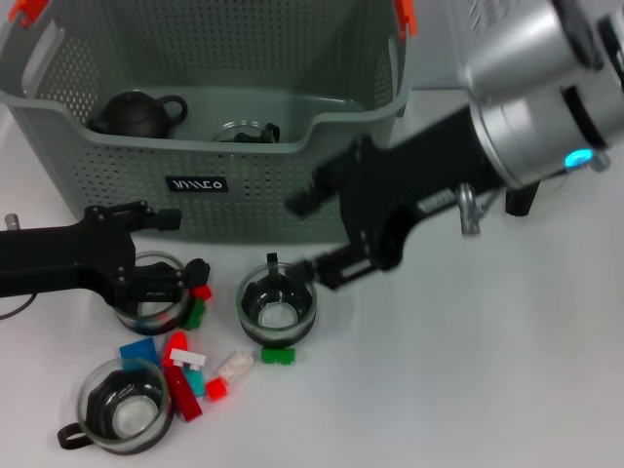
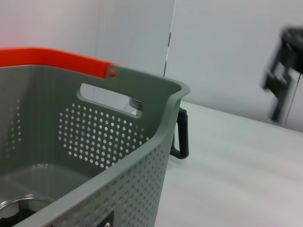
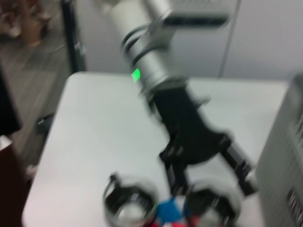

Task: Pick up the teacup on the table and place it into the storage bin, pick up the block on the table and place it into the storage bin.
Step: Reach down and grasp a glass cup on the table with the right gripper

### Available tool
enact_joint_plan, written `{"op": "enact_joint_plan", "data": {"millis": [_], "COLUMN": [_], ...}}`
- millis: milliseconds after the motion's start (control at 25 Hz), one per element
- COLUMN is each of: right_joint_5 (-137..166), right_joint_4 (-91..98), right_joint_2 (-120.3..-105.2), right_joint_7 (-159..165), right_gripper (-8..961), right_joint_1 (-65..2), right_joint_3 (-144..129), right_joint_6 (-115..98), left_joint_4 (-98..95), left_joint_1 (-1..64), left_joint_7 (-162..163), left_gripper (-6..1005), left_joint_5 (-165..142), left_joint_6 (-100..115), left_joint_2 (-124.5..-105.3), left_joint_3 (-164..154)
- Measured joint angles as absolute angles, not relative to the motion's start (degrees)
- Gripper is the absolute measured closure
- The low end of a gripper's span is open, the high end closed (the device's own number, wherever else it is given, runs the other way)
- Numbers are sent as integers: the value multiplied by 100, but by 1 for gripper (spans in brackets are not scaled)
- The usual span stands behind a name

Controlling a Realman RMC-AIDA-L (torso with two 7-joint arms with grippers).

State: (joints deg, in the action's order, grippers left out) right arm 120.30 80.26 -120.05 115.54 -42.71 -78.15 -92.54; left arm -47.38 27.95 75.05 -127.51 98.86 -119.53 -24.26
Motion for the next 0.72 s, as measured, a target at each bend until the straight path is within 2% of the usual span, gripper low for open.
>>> {"op": "enact_joint_plan", "data": {"millis": [320, 720], "right_joint_5": [12768, 12850], "right_joint_4": [7142, 5775], "right_joint_2": [-12045, -12066], "right_joint_7": [11869, 11870], "right_gripper": [262, 268], "right_joint_1": [-4647, -5238], "right_joint_3": [-8753, -9847], "right_joint_6": [-9012, -7675], "left_joint_4": [-4730, -4728], "left_joint_1": [2802, 2800], "left_joint_7": [7527, 7531], "left_gripper": [108, 108], "left_joint_5": [-12753, -12752], "left_joint_6": [9878, 9888], "left_joint_2": [-11953, -11980], "left_joint_3": [-2435, -2442]}}
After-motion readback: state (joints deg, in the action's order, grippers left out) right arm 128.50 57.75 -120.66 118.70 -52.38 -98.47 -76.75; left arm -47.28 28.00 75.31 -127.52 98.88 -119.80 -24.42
